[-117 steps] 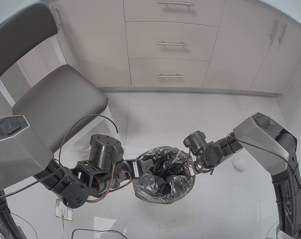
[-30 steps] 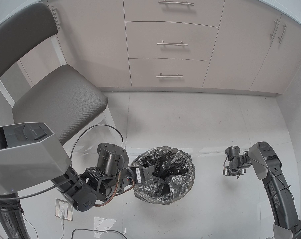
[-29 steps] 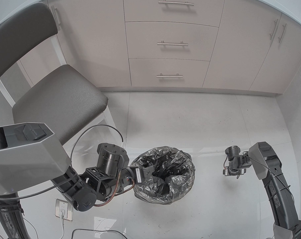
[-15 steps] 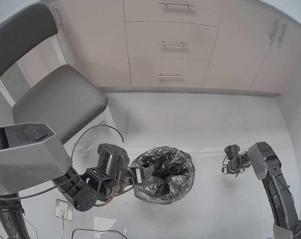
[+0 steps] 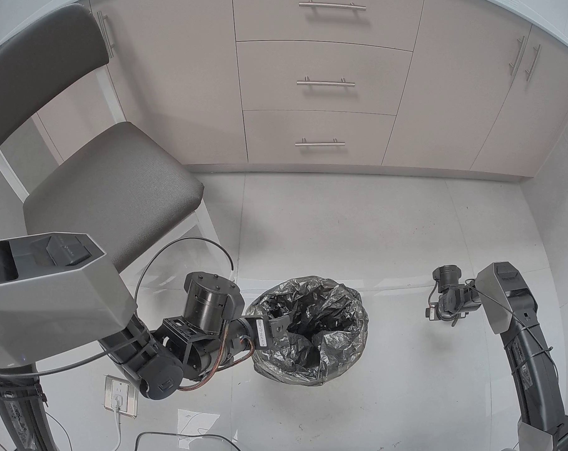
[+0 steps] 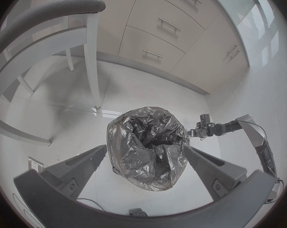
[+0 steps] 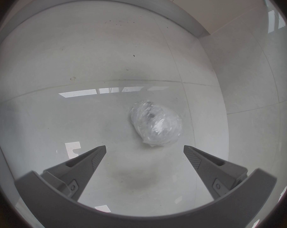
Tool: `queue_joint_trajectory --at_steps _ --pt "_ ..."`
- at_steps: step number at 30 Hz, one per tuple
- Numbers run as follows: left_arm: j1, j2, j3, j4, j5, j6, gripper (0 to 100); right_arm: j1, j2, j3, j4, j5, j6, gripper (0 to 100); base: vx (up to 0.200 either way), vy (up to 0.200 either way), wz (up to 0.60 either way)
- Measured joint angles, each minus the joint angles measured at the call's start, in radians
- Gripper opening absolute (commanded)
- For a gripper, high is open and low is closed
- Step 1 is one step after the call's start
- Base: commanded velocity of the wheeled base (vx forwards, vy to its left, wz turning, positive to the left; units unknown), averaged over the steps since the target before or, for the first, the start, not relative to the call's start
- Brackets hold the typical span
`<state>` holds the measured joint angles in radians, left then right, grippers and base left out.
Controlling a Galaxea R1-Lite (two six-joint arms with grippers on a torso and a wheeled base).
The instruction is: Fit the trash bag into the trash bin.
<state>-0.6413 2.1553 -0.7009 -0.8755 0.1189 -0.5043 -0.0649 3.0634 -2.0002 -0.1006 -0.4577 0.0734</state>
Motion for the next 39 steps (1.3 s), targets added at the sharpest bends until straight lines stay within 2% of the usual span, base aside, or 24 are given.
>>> queue_joint_trajectory --at_steps 7,16,28,39 --pt "0.000 0.006 0.000 -0.001 0.005 0.002 100 -0.010 -0.009 0.000 -0.039 0.026 -0.009 100 0.000 0.000 0.00" --pt "0.000 0.013 0.005 -0.061 0.005 -0.001 100 -0.040 0.001 0.000 -0.161 0.025 -0.098 100 0.000 0.000 0.00" --pt "0.000 0.022 0.010 -0.063 0.005 -0.001 100 -0.076 0.031 0.000 -0.166 0.029 -0.098 100 0.000 0.000 0.00" --pt "-0.001 0.033 0.017 -0.109 0.011 0.002 100 -0.071 0.035 0.000 -0.160 0.075 -0.097 100 0.000 0.000 0.00"
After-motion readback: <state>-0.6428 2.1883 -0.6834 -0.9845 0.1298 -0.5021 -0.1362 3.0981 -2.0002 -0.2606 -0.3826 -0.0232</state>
